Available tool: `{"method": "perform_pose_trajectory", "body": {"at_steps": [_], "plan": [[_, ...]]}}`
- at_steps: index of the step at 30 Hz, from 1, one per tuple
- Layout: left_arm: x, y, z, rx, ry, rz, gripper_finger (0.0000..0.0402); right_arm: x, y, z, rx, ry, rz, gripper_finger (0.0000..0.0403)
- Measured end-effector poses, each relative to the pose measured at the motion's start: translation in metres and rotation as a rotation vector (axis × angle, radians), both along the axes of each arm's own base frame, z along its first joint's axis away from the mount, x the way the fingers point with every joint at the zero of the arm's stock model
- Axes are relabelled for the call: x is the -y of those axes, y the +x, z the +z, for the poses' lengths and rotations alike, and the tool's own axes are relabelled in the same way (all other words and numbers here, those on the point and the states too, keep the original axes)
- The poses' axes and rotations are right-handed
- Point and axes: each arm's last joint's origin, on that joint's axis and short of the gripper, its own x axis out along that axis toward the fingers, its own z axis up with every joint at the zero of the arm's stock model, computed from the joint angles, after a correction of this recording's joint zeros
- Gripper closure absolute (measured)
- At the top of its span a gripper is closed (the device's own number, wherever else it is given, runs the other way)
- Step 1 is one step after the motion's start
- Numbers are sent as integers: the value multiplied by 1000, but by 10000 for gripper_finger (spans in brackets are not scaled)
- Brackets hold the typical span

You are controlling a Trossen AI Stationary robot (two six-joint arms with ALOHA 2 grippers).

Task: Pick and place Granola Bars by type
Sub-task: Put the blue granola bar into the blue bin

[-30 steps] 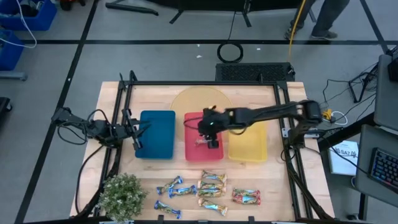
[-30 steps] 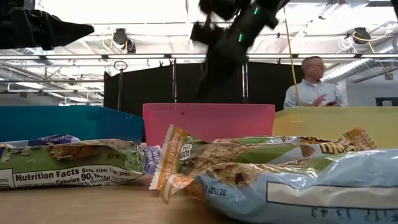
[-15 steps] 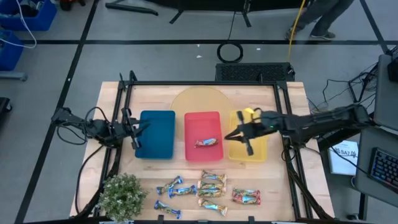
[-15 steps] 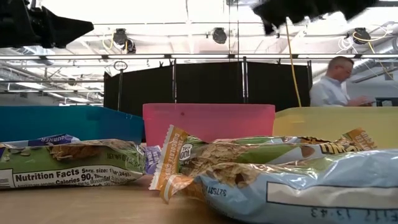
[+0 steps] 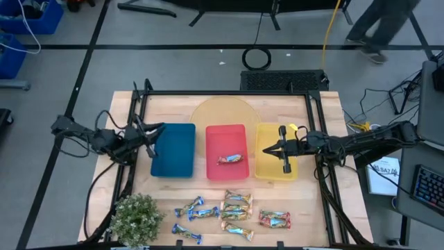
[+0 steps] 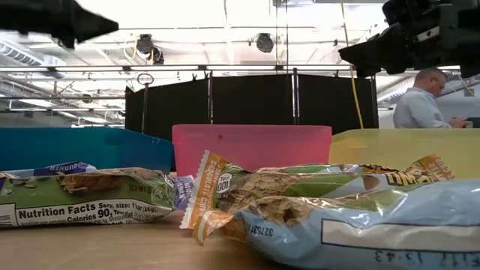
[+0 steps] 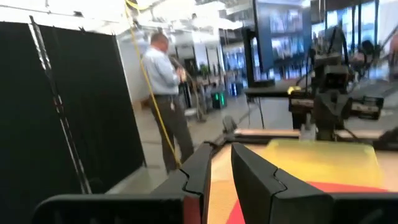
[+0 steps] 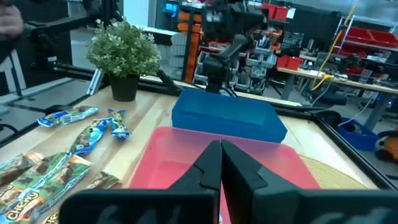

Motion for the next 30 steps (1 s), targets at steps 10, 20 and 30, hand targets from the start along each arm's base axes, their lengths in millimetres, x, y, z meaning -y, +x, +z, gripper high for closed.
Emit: {"method": "perform_pose_trajectory", "body": {"at_steps": [10, 20, 30], "plan": [[45, 103, 47, -535, -59, -40, 330, 0, -2, 0, -5, -27, -1, 402], [99, 183, 41, -826, -286, -317, 329, 1, -4, 3, 14, -29, -1, 402], [150, 219, -15, -1059, -450, -490, 227, 1, -7, 7, 40, -24, -1, 401]]}}
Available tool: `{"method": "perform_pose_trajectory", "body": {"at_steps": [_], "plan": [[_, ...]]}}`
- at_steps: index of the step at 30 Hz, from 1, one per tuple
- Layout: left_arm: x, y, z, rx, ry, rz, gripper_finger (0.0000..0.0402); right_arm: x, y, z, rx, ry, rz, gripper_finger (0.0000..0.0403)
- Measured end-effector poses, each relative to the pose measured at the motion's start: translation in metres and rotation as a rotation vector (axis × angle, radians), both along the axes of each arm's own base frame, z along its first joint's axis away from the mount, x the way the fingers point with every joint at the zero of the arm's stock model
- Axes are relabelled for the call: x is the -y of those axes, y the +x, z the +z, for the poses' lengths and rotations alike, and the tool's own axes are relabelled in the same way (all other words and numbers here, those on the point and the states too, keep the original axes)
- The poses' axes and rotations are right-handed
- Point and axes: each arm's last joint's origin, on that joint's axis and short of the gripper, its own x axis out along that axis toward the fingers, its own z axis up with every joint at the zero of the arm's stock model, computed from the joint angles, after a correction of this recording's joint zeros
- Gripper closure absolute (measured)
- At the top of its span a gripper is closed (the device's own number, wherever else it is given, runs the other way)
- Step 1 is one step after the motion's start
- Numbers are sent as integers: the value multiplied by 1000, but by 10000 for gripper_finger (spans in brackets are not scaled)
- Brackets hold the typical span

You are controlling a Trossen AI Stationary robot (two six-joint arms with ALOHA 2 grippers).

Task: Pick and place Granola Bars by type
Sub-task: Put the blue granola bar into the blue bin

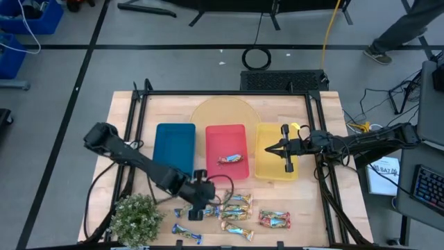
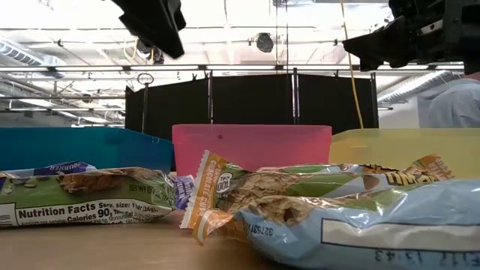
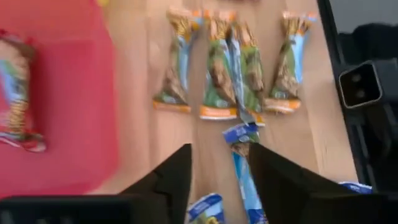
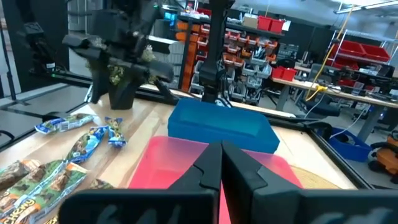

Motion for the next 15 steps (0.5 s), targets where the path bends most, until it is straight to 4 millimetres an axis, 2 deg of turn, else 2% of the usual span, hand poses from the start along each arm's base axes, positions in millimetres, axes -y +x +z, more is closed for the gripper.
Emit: {"method": "perform_pose_trajectory", "body": {"at_steps": [3, 7, 15], "plan": [[7, 1, -13, -43, -4, 47, 182, 0, 0, -1, -8, 22, 0, 402], [9, -5, -18, -111, -12, 101, 141, 0, 0, -3, -28, 32, 0, 401], [19, -24, -32, -274, -94, 197, 126, 0, 0, -4, -39, 30, 0, 401]]}}
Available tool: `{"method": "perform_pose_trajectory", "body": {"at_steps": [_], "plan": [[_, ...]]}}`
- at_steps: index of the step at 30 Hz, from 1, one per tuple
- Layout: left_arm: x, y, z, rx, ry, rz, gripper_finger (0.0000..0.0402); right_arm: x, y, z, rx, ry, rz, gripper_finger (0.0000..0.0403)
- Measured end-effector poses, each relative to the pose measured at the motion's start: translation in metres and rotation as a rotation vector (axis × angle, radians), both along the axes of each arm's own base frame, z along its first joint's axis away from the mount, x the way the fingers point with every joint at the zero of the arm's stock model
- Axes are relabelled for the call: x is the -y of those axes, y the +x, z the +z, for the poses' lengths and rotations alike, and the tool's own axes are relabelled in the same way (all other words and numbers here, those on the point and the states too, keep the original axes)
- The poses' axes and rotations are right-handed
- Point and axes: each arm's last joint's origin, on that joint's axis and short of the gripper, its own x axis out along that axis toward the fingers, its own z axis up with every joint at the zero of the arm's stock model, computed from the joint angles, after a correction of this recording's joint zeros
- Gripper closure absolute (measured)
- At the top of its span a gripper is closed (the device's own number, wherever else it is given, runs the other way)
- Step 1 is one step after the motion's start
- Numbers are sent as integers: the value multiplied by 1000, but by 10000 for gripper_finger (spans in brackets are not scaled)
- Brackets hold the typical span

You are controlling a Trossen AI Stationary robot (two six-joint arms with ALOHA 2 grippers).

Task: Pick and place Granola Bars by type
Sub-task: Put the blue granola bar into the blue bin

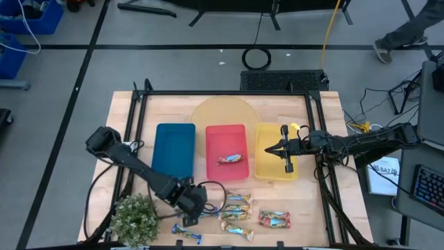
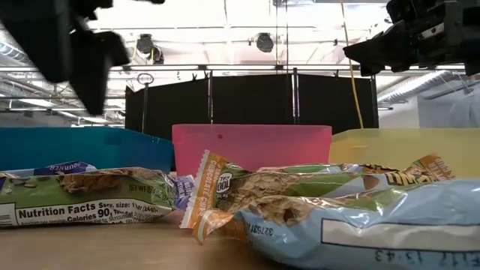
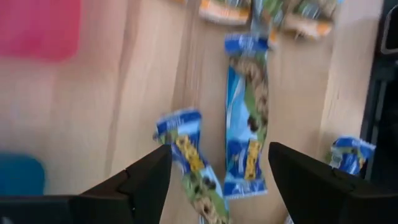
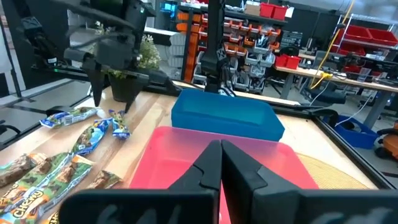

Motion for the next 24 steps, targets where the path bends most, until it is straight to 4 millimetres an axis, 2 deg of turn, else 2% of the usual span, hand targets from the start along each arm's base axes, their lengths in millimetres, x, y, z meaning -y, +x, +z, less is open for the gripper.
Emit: {"method": "perform_pose_trajectory", "body": {"at_steps": [6, 13, 18, 24], "plan": [[2, -11, -15, -28, 20, 35, 126, 0, 0, 0, 0, 0, 0, 402], [0, -12, -27, 9, 23, 42, 126, 0, 0, 0, 3, -2, 0, 402], [-4, -16, -43, -27, 38, 29, 126, 0, 0, 0, 2, -2, 0, 402], [-8, -12, -58, -18, 43, 36, 126, 0, 0, 0, -4, -2, 0, 402]]}}
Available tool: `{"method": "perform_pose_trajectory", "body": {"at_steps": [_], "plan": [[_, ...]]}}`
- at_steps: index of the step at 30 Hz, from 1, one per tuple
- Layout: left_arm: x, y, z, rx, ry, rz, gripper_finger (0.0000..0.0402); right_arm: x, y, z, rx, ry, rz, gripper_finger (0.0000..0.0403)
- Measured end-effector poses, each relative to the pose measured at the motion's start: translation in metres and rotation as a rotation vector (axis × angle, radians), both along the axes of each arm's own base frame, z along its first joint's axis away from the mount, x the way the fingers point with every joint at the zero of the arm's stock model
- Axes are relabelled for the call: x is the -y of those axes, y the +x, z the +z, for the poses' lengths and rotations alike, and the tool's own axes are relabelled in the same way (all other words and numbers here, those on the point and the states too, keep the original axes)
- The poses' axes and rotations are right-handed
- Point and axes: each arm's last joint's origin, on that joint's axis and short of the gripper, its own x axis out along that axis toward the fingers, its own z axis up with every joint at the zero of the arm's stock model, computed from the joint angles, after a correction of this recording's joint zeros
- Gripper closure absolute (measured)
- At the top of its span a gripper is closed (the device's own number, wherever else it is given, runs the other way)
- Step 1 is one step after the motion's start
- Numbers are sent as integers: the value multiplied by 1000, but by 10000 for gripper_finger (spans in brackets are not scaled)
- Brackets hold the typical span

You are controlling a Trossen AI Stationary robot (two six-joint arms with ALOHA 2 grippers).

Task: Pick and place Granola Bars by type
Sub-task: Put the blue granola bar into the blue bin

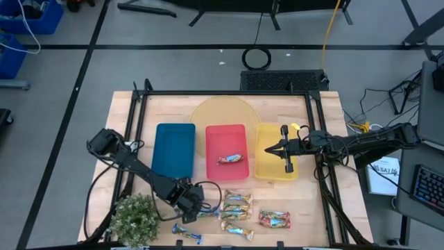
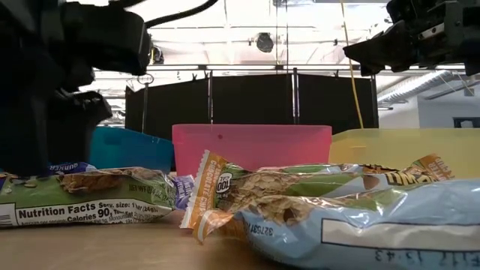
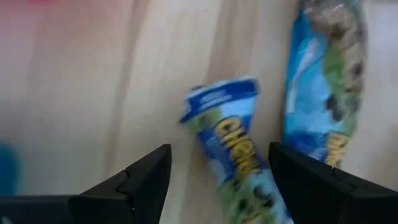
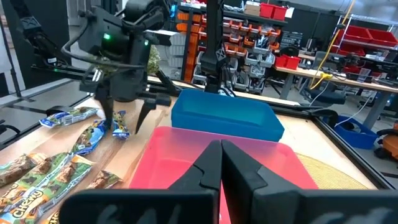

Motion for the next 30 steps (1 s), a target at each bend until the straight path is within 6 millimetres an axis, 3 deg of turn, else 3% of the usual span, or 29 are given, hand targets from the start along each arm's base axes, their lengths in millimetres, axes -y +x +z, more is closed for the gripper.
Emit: {"method": "perform_pose_trajectory", "body": {"at_steps": [6, 15, 17, 20, 24, 30], "plan": [[-1, 5, -5, 7, -6, -34, 163, 0, 0, -1, -13, 1, 0, 402], [0, 7, 3, 8, -69, -104, 360, 0, 0, -2, -16, 1, 0, 403], [-3, 6, 10, 15, -71, -94, 381, 0, 0, -2, -16, 1, 0, 403], [-6, 10, 29, 56, -79, -92, 371, 0, 0, -2, -16, 0, 0, 403], [-11, 7, 74, 85, 5, -131, 364, 0, 0, -2, -16, 0, 0, 403], [-50, -27, 137, -33, 291, -59, 383, 0, 0, -1, -15, -1, 0, 403]]}}
